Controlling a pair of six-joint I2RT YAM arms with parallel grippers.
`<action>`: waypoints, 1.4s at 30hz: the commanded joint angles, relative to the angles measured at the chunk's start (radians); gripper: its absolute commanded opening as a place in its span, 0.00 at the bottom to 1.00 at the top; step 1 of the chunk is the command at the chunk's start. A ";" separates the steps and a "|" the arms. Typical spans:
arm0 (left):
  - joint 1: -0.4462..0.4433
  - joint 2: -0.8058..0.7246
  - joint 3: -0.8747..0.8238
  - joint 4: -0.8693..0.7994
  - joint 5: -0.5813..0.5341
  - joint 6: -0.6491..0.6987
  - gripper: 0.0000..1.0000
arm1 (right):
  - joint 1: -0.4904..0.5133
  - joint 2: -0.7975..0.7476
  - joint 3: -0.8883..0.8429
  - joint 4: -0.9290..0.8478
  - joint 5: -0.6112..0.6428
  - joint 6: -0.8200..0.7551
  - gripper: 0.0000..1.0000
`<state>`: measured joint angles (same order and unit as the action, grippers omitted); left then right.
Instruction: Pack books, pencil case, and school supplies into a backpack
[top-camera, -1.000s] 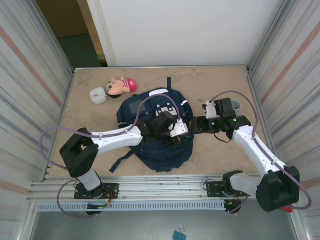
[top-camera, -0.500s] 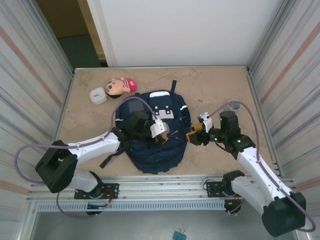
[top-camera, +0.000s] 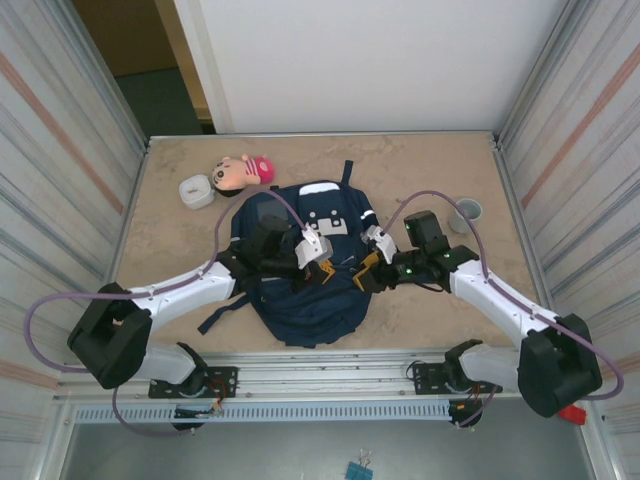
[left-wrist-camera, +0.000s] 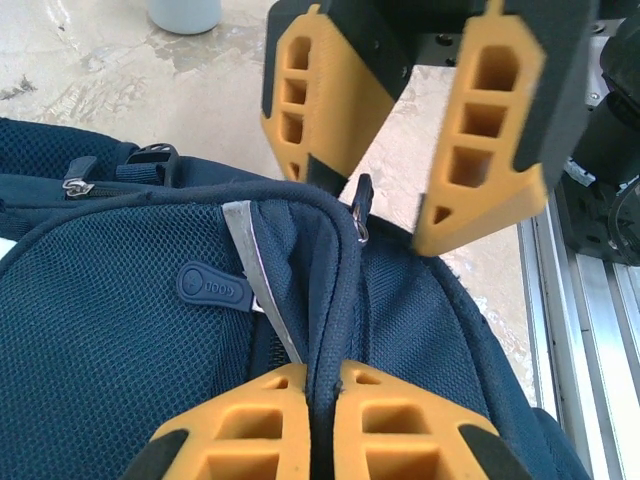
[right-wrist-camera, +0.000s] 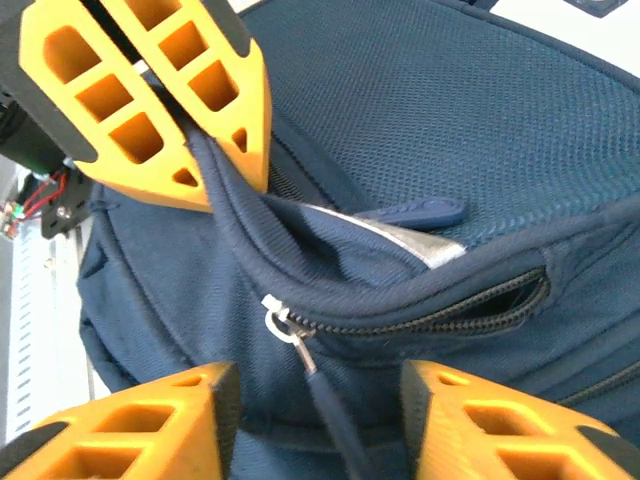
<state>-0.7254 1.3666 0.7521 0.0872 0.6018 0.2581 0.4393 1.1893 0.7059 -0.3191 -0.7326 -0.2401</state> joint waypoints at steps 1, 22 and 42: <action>0.009 -0.048 0.007 0.070 0.050 -0.025 0.00 | 0.009 0.028 0.046 -0.002 0.011 -0.025 0.31; -0.046 -0.010 0.106 -0.101 0.131 0.180 0.02 | -0.108 0.146 0.104 0.160 0.469 0.371 0.00; 0.087 -0.254 0.047 -0.024 -0.644 -0.197 0.99 | -0.423 0.049 0.199 0.231 0.452 0.317 0.99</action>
<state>-0.6575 1.2369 0.8467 0.0410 0.1833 0.1596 0.0628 1.3121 0.9291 -0.1238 -0.2886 0.1104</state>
